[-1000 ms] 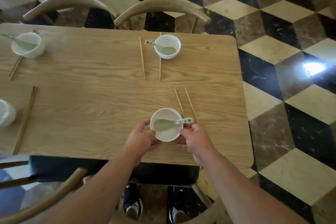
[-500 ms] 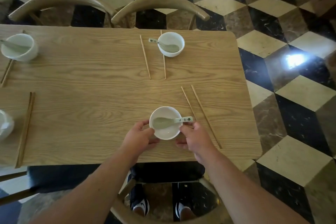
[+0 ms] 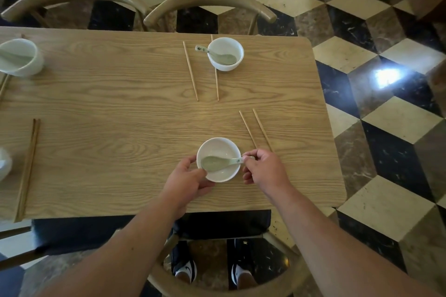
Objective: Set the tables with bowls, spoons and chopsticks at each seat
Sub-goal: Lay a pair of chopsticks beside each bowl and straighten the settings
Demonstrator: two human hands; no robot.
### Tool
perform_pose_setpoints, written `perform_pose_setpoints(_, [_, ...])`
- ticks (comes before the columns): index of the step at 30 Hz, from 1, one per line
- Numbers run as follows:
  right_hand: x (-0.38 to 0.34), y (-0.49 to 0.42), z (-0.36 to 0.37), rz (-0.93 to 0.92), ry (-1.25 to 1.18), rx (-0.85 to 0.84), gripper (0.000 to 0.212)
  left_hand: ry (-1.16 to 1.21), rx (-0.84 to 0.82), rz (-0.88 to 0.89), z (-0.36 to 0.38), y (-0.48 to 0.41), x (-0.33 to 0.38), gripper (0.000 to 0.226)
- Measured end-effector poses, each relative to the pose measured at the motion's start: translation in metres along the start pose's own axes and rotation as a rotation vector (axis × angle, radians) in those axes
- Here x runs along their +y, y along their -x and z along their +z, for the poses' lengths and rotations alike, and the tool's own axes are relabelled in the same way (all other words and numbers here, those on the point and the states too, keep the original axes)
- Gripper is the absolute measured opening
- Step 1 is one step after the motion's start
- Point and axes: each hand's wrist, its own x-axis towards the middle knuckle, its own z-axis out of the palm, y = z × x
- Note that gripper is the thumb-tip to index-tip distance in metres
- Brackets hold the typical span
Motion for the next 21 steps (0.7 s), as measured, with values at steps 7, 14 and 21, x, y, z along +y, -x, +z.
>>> perform_pose_setpoints(7, [-0.003,0.006,-0.007,-0.055,0.148,0.049,0.012,-0.260,0.083,0.023,-0.004,0.006,0.002,0.055])
perform_pose_setpoints(14, [0.022,0.003,-0.058,-0.207,0.663,0.331,0.037,-1.094,-0.062,-0.062,0.011,0.033,-0.010,0.036])
perform_pose_setpoints(21, [0.040,0.000,-0.059,-0.190,0.835,0.223,0.051,-0.955,-0.068,0.108,0.078,0.019,-0.036,0.012])
